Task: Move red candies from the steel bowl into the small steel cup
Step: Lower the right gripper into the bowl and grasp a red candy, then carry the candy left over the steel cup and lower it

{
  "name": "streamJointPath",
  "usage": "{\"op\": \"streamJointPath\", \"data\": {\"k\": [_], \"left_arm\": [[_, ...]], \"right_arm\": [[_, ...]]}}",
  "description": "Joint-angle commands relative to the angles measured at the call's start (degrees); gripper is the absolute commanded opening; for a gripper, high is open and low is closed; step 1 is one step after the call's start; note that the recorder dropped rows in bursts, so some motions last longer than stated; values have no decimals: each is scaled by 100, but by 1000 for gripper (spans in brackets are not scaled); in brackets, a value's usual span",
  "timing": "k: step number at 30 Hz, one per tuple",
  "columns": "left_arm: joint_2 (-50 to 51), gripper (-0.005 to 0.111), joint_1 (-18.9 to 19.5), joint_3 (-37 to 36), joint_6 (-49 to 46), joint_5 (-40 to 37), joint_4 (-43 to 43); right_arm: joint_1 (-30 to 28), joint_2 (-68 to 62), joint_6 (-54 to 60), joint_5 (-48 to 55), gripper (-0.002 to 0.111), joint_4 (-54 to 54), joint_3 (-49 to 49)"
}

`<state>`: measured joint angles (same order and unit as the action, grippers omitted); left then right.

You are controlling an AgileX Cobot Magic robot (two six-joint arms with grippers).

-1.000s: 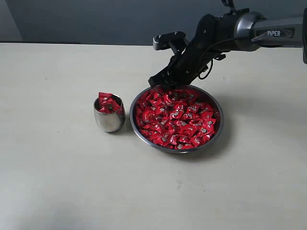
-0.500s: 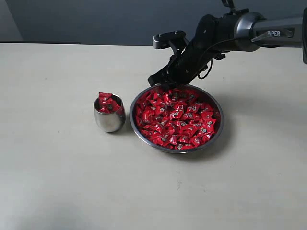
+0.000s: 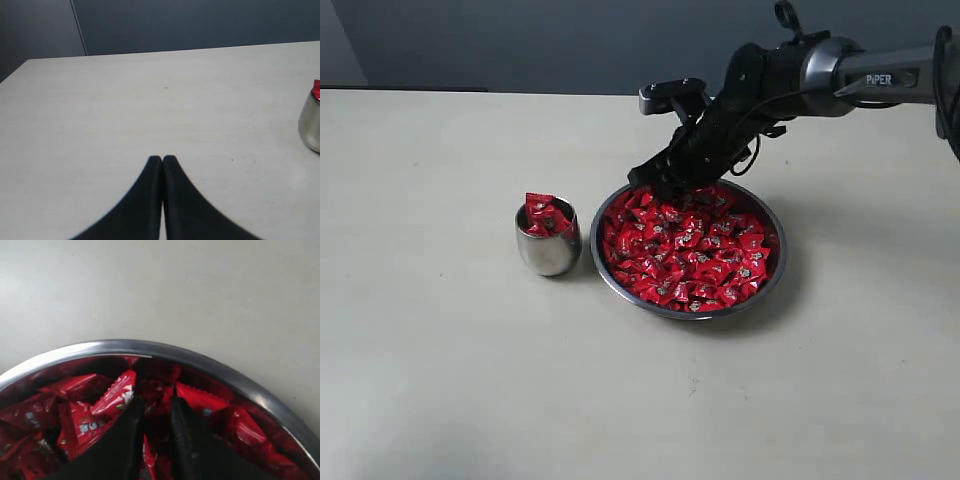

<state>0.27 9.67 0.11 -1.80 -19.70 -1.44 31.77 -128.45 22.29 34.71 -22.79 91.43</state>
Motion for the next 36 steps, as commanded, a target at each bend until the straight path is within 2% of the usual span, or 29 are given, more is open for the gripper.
{"op": "streamJointPath", "data": {"k": [1,4,19,22,24,28,36], "left_arm": [[-27,0,9,-11,11,55,-11],[-27,0,9,-11,11,55,-11],[-27,0,9,-11,11,55,-11],[-27,0,9,-11,11,55,-11],[-27,0,9,-11,11,55,-11],[-27,0,9,-11,11,55,-11],[-27,0,9,-11,11,55,-11]], "right_arm": [[-28,6,-15,-61,14,-67,30],[-28,6,-15,-50,-1,-96,30],[-28,1003,-4,662,-1,-119,30],[-28,1120,91,810,-1,-405,30],[8,1170,590,938,-1,-844,30],[279,1170,1385,993,-1,-1614,30],[862,1170,1825,633,-1,-1668,30]]}}
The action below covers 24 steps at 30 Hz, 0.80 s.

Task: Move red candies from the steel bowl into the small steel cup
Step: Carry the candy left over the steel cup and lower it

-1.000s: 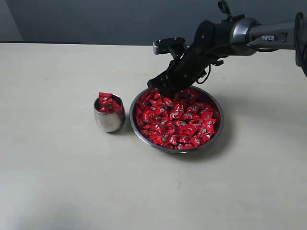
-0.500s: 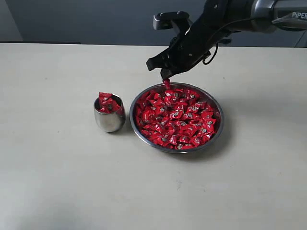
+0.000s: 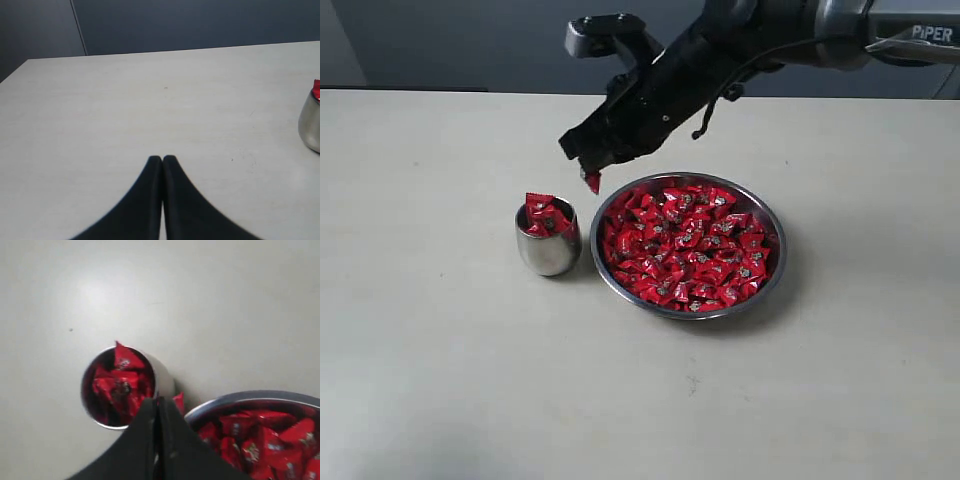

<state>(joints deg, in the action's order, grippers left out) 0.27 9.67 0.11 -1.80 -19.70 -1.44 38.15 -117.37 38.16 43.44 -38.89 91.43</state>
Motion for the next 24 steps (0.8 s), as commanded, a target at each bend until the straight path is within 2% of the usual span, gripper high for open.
{"op": "streamJointPath", "data": {"k": [1,4,12,24], "left_arm": [[-27,0,9,-11,11,55,-11],[-27,0,9,-11,11,55,-11],[-27,0,9,-11,11,55,-11],[-27,0,9,-11,11,55,-11]], "right_arm": [[268,62,238,-329,-1,-58,30],[358,46,238,-469,-1,-83,120],[415,-392,238,17,-1,-270,819],[428,-672,190,467,-1,-154,847]]}}
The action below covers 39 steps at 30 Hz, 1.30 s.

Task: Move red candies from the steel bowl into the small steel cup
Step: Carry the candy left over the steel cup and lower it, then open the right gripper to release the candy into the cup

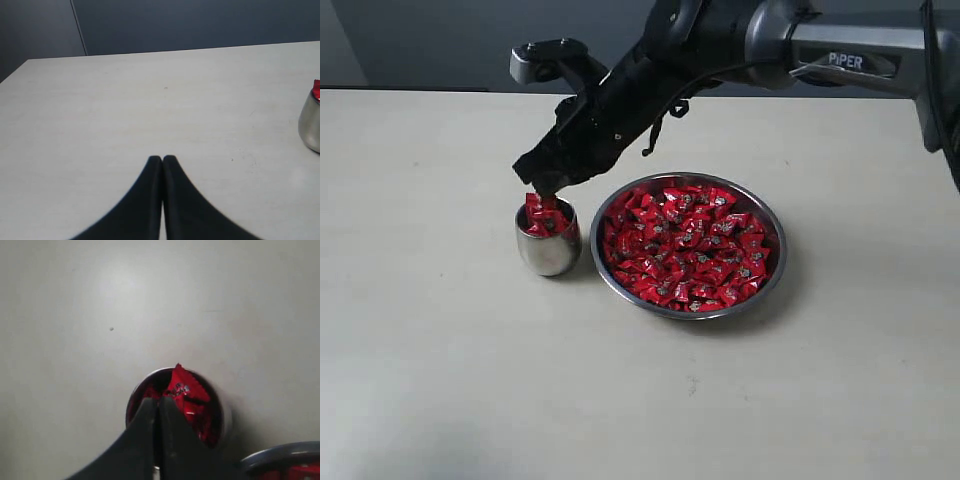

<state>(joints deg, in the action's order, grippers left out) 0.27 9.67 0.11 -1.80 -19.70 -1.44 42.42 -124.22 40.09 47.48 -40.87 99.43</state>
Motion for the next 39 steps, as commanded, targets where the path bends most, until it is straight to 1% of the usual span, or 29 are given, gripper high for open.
{"op": "streamJointPath", "data": {"k": [1,6,23,39], "left_arm": [[-27,0,9,-11,11,55,-11],[-27,0,9,-11,11,55,-11],[-27,0,9,-11,11,55,-11],[-27,0,9,-11,11,55,-11]], "right_arm": [[1,13,-16,98,-1,45,47],[1,-10,-39,299,-1,167,47],[1,-58,-130,-25,-1,239,47],[1,-70,-130,62,-1,227,47]]}}
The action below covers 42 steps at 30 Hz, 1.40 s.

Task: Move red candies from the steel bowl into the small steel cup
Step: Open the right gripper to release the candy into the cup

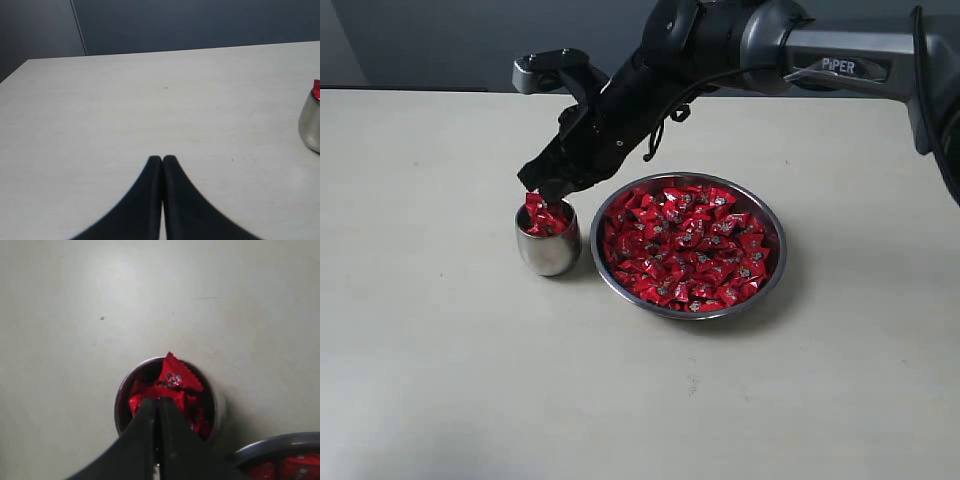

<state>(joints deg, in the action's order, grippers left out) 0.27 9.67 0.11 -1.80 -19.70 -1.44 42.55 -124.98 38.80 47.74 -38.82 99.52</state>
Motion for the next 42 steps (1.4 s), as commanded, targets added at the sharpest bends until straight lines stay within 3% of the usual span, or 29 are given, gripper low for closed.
{"op": "streamJointPath", "data": {"k": [1,6,8,42], "left_arm": [[-27,0,9,-11,11,55,-11],[-27,0,9,-11,11,55,-11],[-27,0,9,-11,11,55,-11],[-27,0,9,-11,11,55,-11]], "right_arm": [[-12,6,-1,37,1,21,38],[-12,6,-1,50,28,21,38],[-12,6,-1,50,33,21,38],[224,6,-5,-89,33,-174,38]]}}
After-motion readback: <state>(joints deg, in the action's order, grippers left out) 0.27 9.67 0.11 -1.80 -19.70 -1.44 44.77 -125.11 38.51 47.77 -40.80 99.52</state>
